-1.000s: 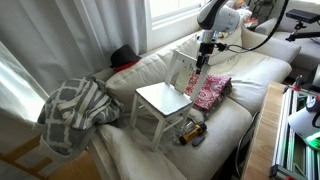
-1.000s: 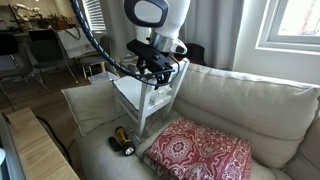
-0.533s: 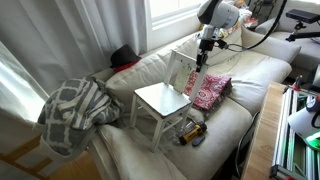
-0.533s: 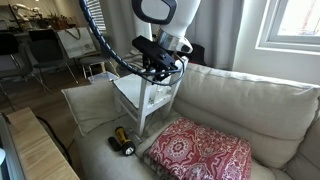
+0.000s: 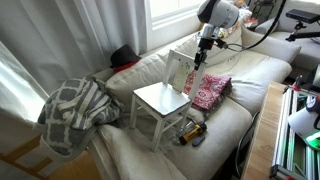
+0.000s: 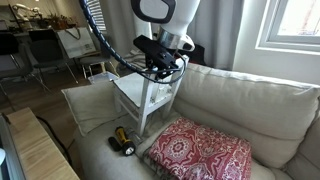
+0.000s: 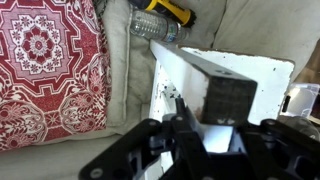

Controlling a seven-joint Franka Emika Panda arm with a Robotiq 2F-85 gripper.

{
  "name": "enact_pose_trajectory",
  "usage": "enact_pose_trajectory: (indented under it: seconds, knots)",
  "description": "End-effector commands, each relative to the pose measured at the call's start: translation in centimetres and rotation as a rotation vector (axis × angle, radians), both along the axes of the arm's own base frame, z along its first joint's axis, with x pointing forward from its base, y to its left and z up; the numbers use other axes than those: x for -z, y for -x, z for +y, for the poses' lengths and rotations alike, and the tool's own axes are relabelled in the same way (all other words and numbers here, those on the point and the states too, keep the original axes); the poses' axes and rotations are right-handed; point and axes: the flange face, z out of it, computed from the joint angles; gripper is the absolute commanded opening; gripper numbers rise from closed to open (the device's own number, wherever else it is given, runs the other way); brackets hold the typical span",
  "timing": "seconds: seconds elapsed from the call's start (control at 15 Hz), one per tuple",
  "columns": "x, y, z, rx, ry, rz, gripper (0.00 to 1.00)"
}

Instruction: Lift the lying chair on the sofa to make it stand on its legs on the sofa seat

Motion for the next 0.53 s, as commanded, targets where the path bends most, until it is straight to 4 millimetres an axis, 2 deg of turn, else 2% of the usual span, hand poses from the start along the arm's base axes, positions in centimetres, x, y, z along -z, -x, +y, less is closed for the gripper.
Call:
enact_pose_trajectory:
  seconds: [0.0, 0.27, 0.47]
  knots:
    - [-3.6, 0.7, -0.3, 0.014, 0.098, -0.095, 0.07]
    - [-4.9, 1.3, 0.0, 0.057, 0.172, -0.162, 0.07]
    - [-6.0, 2.6, 0.3, 0.105, 0.174, -0.178, 0.07]
